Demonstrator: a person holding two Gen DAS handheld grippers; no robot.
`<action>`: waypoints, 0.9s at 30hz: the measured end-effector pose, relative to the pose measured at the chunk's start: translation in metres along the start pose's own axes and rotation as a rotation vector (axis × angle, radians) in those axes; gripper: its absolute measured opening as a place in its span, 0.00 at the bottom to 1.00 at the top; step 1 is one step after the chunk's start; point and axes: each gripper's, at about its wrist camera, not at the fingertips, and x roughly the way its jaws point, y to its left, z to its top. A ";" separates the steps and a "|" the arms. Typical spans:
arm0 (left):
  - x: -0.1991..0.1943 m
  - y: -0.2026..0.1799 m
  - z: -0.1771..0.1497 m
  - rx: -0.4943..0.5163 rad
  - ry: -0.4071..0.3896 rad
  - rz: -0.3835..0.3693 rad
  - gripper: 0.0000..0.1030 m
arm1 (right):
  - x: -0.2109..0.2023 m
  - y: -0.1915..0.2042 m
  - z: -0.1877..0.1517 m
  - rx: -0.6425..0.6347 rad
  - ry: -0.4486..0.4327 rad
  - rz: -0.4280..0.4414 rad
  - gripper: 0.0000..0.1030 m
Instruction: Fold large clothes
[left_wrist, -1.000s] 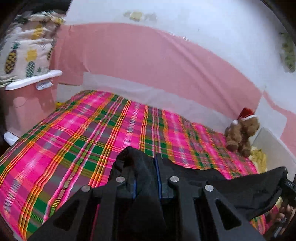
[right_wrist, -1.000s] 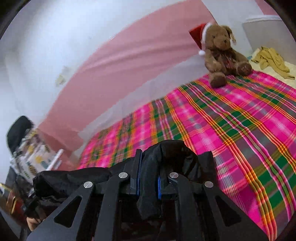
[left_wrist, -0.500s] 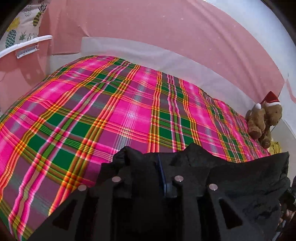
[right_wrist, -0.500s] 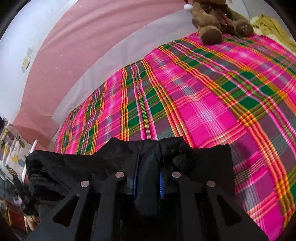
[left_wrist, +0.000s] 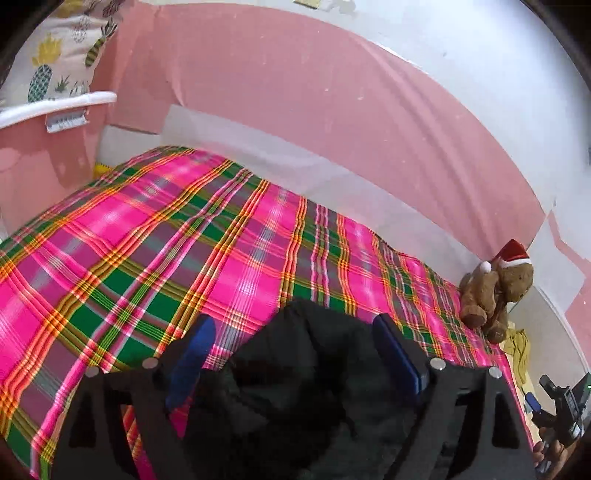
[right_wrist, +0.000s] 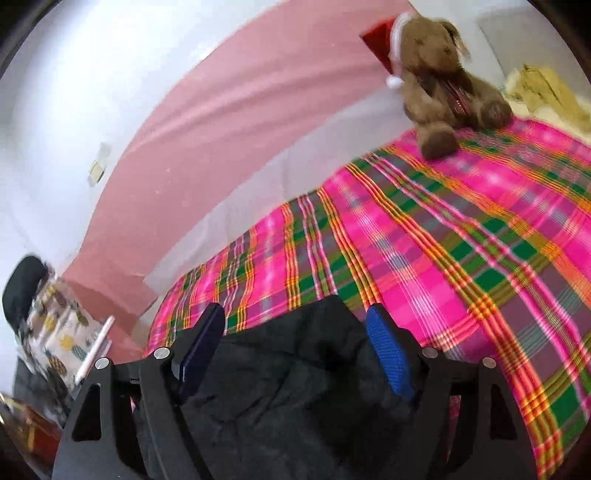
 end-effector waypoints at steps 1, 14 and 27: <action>-0.004 -0.005 -0.002 0.016 0.002 -0.006 0.86 | 0.001 0.012 -0.005 -0.051 0.011 -0.001 0.76; 0.077 -0.057 -0.072 0.325 0.192 0.026 0.86 | 0.098 0.025 -0.072 -0.294 0.302 -0.221 0.76; 0.044 -0.101 -0.055 0.369 0.164 -0.015 0.85 | 0.081 0.053 -0.051 -0.327 0.221 -0.207 0.76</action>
